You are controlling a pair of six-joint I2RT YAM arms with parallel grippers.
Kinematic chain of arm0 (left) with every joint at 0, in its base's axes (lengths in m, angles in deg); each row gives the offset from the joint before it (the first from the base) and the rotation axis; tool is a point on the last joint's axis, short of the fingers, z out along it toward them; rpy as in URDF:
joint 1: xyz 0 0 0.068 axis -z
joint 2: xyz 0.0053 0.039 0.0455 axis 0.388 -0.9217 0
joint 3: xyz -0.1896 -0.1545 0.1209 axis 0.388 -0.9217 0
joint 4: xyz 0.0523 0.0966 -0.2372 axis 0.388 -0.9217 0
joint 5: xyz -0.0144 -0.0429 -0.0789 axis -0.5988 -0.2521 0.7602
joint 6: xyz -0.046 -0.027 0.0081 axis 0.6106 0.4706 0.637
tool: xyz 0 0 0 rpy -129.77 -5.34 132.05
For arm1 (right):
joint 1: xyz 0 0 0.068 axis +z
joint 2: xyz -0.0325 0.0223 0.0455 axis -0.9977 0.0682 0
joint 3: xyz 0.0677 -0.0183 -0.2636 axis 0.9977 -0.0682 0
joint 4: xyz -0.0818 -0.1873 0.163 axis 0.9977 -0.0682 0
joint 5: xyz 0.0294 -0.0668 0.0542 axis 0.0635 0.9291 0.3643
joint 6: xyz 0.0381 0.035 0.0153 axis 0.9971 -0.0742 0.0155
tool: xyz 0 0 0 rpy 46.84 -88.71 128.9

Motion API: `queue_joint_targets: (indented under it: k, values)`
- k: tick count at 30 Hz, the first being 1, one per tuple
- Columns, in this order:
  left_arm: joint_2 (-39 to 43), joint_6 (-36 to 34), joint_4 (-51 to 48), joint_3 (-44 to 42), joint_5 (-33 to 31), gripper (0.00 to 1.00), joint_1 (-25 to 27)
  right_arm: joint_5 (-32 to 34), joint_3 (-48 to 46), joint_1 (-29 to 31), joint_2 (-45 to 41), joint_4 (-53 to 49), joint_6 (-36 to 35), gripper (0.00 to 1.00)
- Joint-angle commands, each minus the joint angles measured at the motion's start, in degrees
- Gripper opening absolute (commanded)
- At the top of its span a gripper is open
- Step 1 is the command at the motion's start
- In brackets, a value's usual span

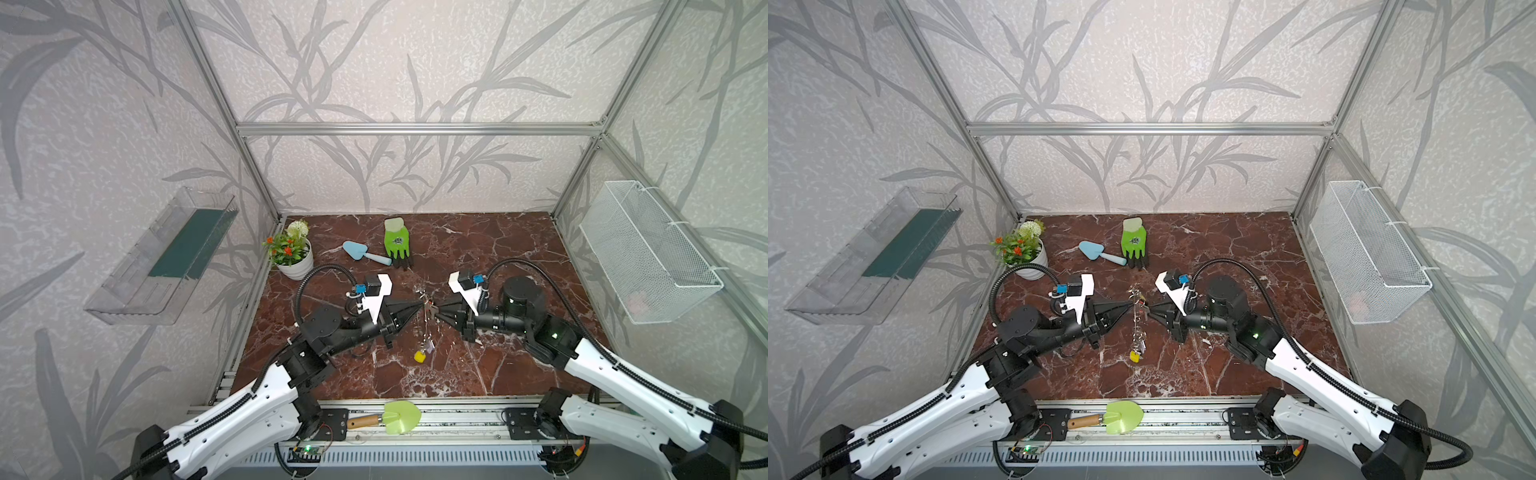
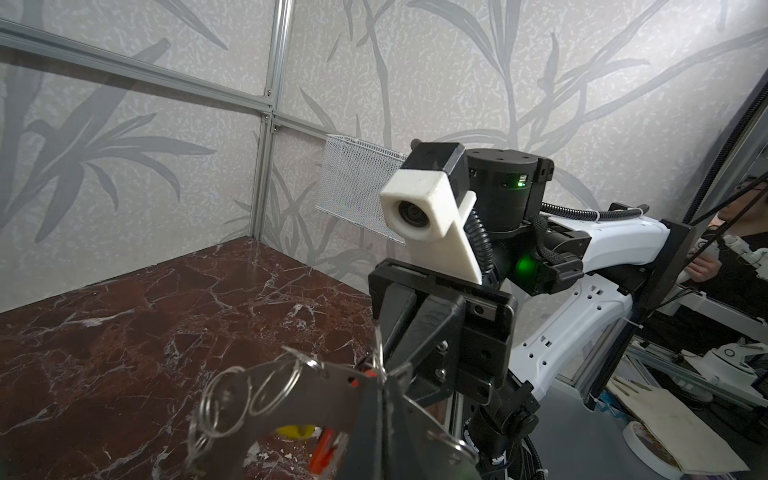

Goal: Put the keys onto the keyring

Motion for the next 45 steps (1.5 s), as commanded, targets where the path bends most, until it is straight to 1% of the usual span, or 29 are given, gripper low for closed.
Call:
queue_joint_targets:
  k: [1, 3, 14, 22, 25, 28, 29, 30, 31, 34, 36, 40, 45]
  values:
    - [1.3, 1.0, 3.4, 0.7, -0.9, 0.0, 0.2, 1.8, 1.0, 0.2, -2.3, 0.4, -0.6, 0.02]
    - [1.1, 1.0, 3.1, 0.8, -1.0, 0.0, 0.2, 2.9, 0.9, 0.2, -3.4, -0.6, -1.0, 0.0]
    - [1.2, 0.7, 2.0, 0.7, -0.6, 0.0, 0.3, 7.9, 0.6, 0.2, -6.8, -2.9, -2.4, 0.0]
    - [1.5, 0.7, 1.9, 0.6, 0.0, 0.0, 0.2, 16.9, 0.0, 0.2, -8.0, -3.5, -2.5, 0.0]
    - [1.7, 0.7, 1.9, 0.5, 0.1, 0.0, 0.2, 17.6, -0.7, 0.2, -8.5, -3.3, -2.3, 0.0]
    - [1.8, 0.6, 1.9, 0.6, 0.4, 0.0, 0.2, 15.0, -0.6, 0.2, -8.2, -3.0, -2.2, 0.0]
    - [1.7, 0.4, 1.7, 0.6, 0.4, 0.0, 0.2, 14.2, -0.4, 0.2, -8.0, -3.2, -2.1, 0.07]
    - [1.6, 0.3, 1.5, 0.6, 0.5, 0.0, 0.2, 13.6, -0.2, 0.2, -7.7, -3.3, -2.1, 0.18]
    - [1.6, 0.1, 1.2, 0.7, 0.7, 0.0, 0.2, 13.0, -0.2, 0.2, -7.7, -3.3, -2.0, 0.27]
    - [1.6, -0.3, 0.7, 0.6, 1.4, 0.0, 0.2, 9.2, -1.0, 0.2, -8.4, -1.8, -2.3, 0.41]
    - [1.7, -0.3, 0.5, 0.7, 1.6, 0.0, 0.2, 7.0, -1.3, 0.3, -8.5, -0.9, -2.2, 0.47]
    - [1.1, -0.4, 0.3, 1.0, 2.8, 0.0, 0.2, 3.5, -0.7, 0.5, -6.9, 0.2, -2.2, 0.49]
    - [0.5, -0.3, 0.1, 1.4, 3.8, 0.0, 0.3, 2.9, 0.6, 1.4, -4.9, 0.4, -2.9, 0.49]
